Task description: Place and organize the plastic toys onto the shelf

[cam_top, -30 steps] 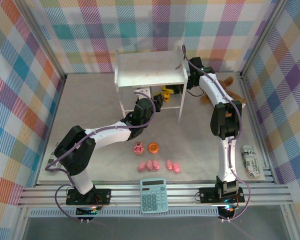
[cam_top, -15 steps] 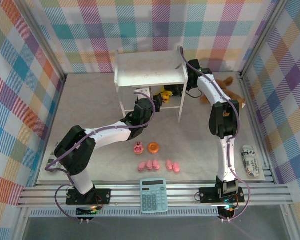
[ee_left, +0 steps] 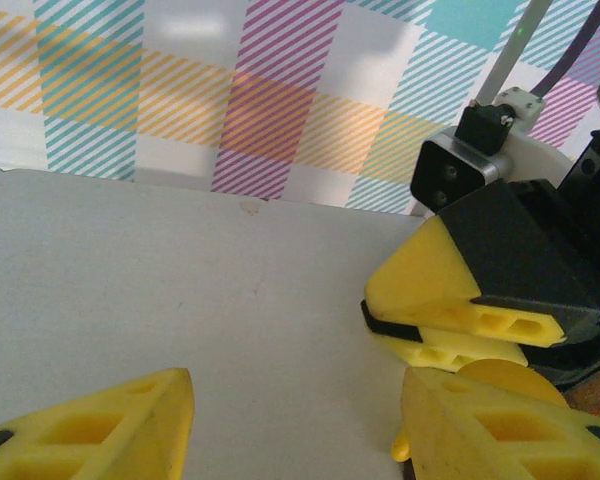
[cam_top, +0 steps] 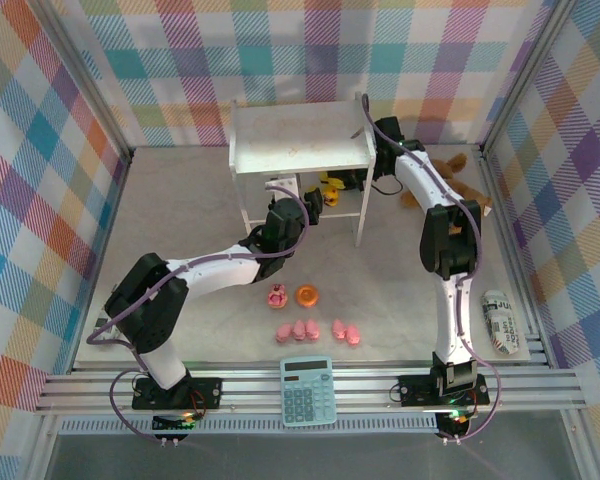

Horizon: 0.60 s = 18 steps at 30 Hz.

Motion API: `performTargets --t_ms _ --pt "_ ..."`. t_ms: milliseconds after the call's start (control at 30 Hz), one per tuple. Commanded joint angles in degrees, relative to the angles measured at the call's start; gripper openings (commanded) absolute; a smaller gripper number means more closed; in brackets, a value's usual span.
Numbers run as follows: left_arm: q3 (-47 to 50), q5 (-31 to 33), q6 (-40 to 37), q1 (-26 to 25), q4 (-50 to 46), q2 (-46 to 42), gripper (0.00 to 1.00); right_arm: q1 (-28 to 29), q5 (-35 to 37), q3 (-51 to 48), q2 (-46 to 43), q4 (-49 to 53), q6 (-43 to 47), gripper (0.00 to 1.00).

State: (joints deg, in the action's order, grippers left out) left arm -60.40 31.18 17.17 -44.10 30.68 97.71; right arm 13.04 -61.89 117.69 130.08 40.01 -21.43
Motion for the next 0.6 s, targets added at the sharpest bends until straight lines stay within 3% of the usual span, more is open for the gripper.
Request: performTargets --t_ms 0,200,567 --pt "0.9 1.2 -0.6 0.3 1.5 -2.8 0.57 -1.4 3.5 -3.6 -4.0 -8.0 -4.7 0.2" --pt "1.3 1.0 -0.7 0.3 1.6 -3.2 0.57 -3.7 4.8 -11.7 -8.3 -20.5 -12.4 0.19" --pt "2.8 1.2 -1.0 0.5 1.8 -4.6 0.57 -8.6 5.9 -17.2 -14.2 -25.4 -14.8 0.18"
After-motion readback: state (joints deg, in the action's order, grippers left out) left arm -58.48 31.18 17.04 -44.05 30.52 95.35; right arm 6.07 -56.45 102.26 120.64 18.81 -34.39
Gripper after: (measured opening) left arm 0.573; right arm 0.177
